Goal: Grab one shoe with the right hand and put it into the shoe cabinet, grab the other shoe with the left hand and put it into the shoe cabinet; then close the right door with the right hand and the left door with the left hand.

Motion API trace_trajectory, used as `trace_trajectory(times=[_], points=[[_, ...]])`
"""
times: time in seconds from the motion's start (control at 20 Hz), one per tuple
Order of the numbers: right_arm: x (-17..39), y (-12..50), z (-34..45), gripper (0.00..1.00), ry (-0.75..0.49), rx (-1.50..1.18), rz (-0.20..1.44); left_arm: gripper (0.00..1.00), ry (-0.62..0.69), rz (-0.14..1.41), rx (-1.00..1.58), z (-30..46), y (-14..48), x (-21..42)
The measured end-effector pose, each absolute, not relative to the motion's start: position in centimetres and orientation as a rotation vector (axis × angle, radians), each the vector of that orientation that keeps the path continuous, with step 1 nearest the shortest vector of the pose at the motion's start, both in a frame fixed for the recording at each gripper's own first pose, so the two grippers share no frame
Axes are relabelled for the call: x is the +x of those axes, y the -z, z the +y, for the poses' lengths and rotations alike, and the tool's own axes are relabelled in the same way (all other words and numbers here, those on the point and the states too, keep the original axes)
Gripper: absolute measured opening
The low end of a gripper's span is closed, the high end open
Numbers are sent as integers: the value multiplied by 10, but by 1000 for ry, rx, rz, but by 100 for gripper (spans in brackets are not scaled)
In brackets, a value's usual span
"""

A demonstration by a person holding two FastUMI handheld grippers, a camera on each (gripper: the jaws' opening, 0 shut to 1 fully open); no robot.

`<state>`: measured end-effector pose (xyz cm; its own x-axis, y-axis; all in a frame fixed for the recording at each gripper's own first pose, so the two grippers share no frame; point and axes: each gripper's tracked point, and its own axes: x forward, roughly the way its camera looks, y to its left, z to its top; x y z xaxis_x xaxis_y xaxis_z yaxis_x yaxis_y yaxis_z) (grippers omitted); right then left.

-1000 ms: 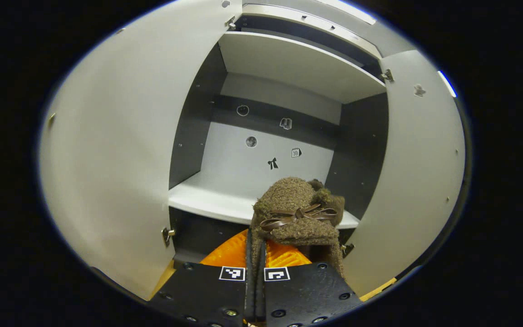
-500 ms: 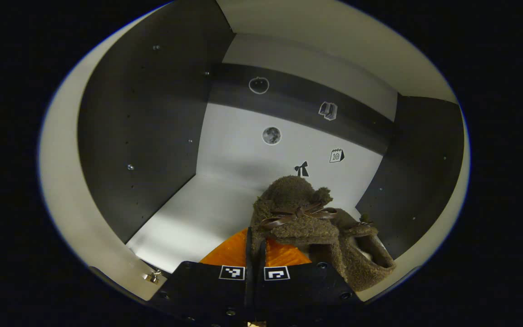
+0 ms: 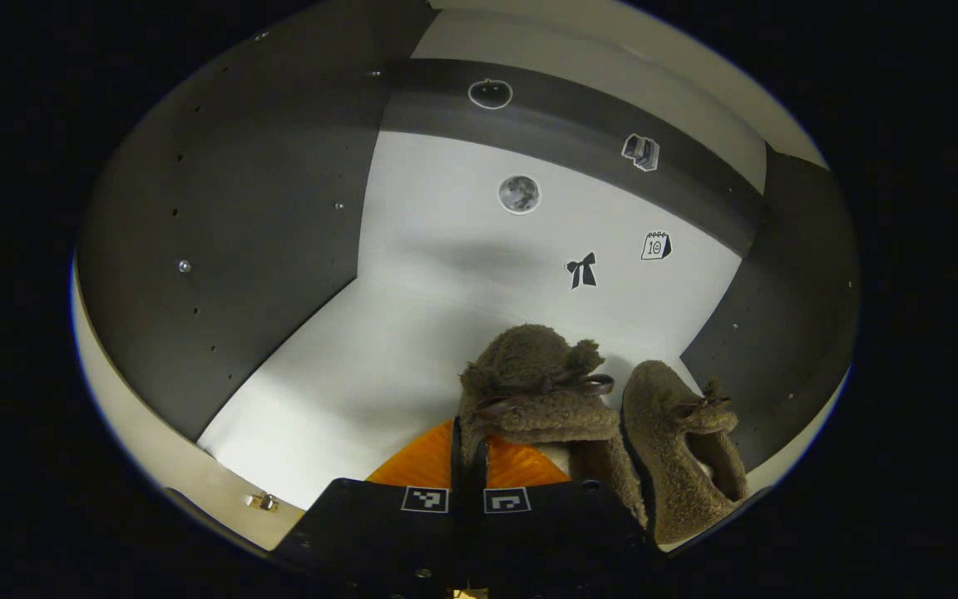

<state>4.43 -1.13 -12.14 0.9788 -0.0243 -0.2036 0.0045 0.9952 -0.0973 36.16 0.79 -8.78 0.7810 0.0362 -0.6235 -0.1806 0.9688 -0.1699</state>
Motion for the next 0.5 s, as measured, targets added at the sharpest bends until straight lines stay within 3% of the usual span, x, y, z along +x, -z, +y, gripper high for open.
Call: trace_trajectory(times=[0.1,0.15,0.2,0.25,0.5], points=[[45,124,-10,96,14,-96,213,2,-104,667,-209,9,88,364],[45,125,-10,96,13,-95,212,13,-100,674,-208,8,88,364],[46,125,-10,96,13,-96,214,2,-95,674,-208,8,87,365],[45,126,-11,96,13,-96,215,3,-88,682,-207,7,89,365],[44,127,-11,96,22,-93,217,23,-61,694,-137,5,88,364]])
